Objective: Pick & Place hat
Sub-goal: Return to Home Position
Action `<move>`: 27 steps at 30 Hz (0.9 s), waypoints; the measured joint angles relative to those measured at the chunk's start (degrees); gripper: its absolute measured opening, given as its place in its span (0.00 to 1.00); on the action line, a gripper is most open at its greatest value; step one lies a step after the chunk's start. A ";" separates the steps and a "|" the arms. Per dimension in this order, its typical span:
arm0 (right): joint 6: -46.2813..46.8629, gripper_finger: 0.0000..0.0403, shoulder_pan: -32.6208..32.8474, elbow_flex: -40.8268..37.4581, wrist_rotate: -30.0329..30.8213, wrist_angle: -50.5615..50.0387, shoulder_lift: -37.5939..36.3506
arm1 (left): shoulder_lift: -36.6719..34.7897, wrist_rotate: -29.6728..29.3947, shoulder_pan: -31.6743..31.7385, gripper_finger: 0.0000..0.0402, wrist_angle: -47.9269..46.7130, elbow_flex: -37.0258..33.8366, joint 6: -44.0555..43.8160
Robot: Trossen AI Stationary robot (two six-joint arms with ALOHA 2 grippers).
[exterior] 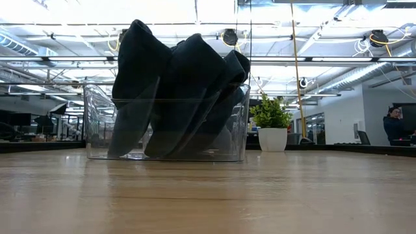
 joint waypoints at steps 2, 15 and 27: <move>-0.36 0.43 0.02 -6.06 -2.48 8.48 -2.38 | -1.77 -0.06 0.02 0.49 3.00 -2.96 0.82; 6.51 0.43 0.89 -27.19 -6.07 12.88 -16.73 | -8.47 3.97 -0.04 0.49 17.07 -17.62 6.01; 8.24 0.42 0.89 -36.19 -8.96 12.95 -28.28 | -8.53 11.45 -0.04 0.44 23.09 -25.77 3.93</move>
